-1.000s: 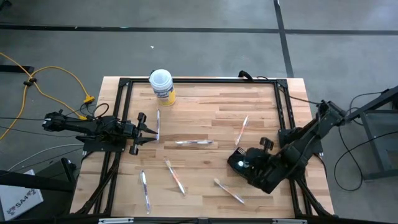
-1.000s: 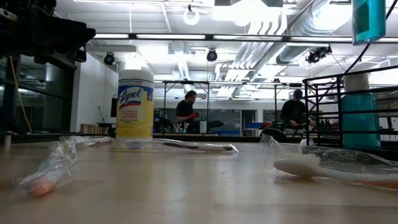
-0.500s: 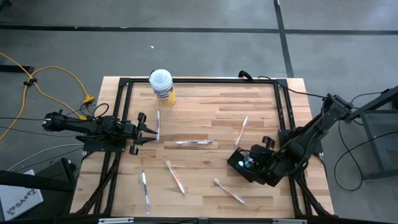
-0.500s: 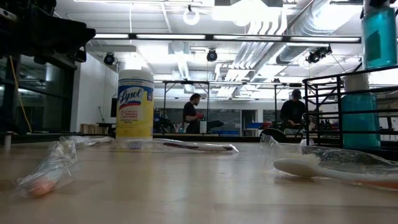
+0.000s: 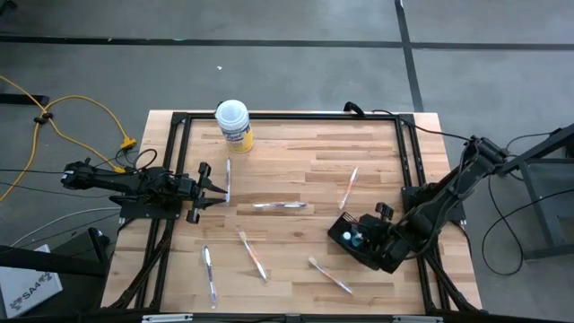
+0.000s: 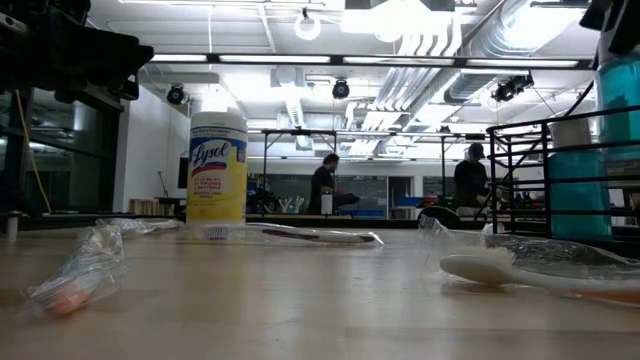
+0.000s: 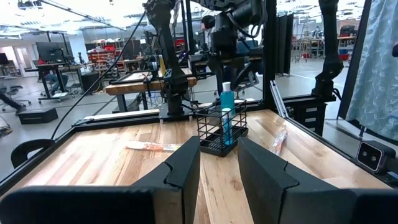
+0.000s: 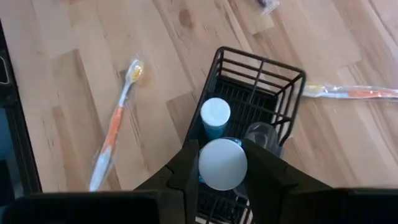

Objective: Pick & Place toothbrushing station
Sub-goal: Put the blue mouthwash into the wire organizer

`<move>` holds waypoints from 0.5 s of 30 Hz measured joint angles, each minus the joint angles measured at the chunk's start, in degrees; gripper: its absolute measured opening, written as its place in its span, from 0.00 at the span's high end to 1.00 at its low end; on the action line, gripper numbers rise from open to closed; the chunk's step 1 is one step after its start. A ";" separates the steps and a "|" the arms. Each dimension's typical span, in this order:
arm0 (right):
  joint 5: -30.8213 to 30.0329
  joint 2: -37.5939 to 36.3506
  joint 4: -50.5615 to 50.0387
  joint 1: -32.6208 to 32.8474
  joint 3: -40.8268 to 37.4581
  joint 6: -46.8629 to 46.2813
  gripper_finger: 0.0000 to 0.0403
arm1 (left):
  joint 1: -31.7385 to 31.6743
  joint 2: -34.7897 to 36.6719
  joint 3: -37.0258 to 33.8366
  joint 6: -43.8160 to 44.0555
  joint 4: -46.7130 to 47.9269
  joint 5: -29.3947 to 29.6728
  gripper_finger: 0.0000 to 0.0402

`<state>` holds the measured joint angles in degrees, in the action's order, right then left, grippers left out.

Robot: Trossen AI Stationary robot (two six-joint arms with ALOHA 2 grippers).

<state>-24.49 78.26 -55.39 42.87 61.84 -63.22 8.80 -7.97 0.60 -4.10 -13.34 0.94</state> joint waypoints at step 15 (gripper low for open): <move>0.91 0.00 8.50 -0.09 -7.14 -1.09 0.78 | 0.00 -0.01 0.00 0.00 -0.01 0.00 0.74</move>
<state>-23.58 78.26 -46.88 42.78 54.69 -64.31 8.80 -7.97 0.60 -4.10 -13.35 0.94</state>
